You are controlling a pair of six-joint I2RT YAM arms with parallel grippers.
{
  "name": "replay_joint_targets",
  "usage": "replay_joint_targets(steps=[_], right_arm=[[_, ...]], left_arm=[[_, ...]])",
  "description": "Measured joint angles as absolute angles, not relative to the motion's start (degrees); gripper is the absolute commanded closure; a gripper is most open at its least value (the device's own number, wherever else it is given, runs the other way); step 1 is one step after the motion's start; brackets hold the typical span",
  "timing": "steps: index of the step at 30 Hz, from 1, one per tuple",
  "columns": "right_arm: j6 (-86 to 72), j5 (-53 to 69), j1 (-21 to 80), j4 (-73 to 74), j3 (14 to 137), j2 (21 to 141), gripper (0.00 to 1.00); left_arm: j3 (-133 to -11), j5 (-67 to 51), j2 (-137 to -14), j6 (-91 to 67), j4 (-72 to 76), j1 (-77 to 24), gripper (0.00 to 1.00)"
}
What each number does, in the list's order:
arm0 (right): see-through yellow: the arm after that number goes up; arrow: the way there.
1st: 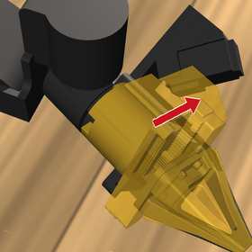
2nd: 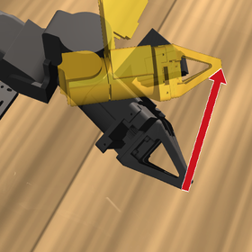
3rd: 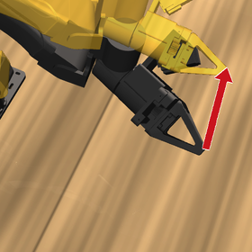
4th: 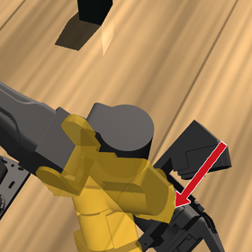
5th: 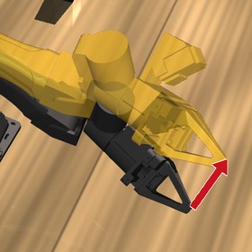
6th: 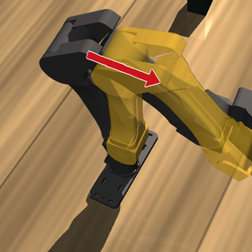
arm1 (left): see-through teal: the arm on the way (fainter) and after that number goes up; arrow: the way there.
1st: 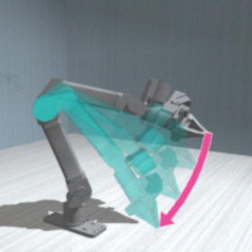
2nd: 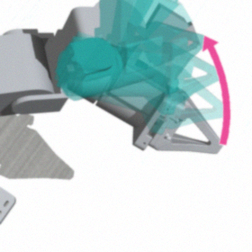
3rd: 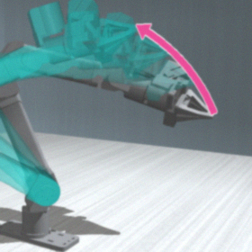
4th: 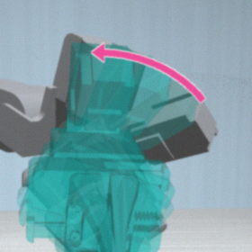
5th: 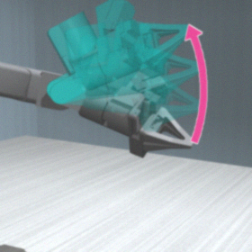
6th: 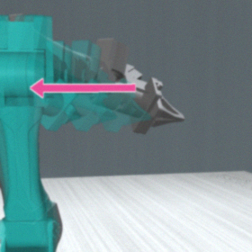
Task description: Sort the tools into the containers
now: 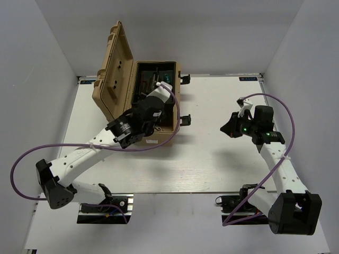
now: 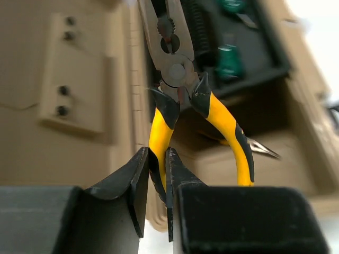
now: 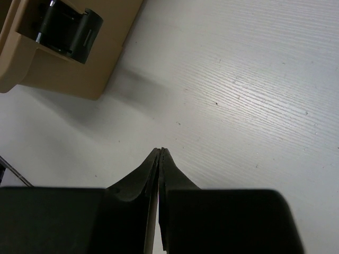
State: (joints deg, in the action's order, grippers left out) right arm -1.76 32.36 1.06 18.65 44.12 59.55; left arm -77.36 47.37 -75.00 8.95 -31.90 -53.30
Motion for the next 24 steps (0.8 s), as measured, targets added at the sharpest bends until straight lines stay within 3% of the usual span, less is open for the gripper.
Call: replay_joint_targets(steps=[11,12,19,24], right_arm=[[-2.5,33.1,0.8,18.2,44.0,59.2,0.94],[-2.5,33.3,0.4,18.2,44.0,59.1,0.94],[-2.6,33.4,-1.5,18.0,43.3,58.8,0.92],[-2.6,33.8,-1.5,18.0,43.2,58.8,0.88]], left_arm=[[-71.3,51.2,-85.0,14.1,-23.0,-48.2,0.99],[-71.3,50.9,-86.3,14.1,-23.1,-47.7,0.90],[-71.3,47.1,-88.4,13.3,-23.0,-45.3,0.60],[-71.3,45.4,-88.0,12.3,-22.8,-44.7,0.44]])
